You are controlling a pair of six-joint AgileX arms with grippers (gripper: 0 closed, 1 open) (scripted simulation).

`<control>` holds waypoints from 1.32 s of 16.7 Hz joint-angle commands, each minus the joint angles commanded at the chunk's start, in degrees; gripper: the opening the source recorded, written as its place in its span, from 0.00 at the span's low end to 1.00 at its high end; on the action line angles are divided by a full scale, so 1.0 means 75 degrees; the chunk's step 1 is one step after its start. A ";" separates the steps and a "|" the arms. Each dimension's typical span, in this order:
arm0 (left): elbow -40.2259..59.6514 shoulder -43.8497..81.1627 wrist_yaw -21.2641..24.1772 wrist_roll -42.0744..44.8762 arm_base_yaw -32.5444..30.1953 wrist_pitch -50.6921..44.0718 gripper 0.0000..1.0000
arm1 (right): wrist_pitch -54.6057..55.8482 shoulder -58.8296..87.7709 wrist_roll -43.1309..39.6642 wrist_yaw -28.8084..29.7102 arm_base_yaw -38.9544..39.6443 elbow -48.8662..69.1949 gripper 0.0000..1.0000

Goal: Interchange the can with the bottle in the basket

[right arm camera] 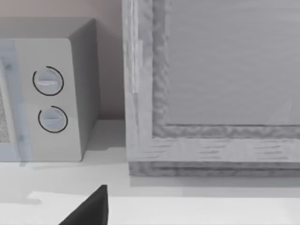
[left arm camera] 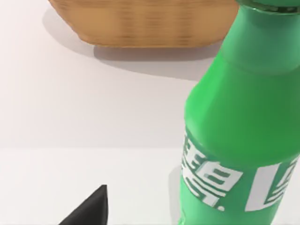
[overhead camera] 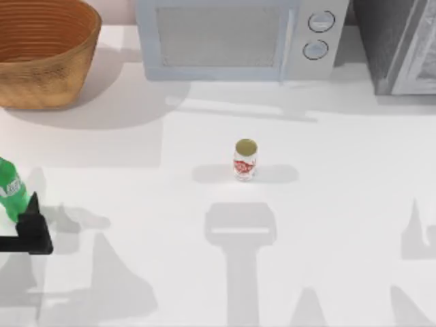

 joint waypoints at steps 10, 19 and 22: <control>0.1221 0.2190 -0.0155 -0.0051 -0.0198 0.0968 1.00 | 0.0000 0.0000 0.0000 0.0000 0.0000 0.0000 1.00; 0.1615 0.2856 -0.0208 -0.0071 -0.0265 0.1251 0.85 | 0.0000 0.0000 0.0000 0.0000 0.0000 0.0000 1.00; 0.1615 0.2856 -0.0208 -0.0071 -0.0265 0.1251 0.62 | 0.0000 0.0000 0.0000 0.0000 0.0000 0.0000 1.00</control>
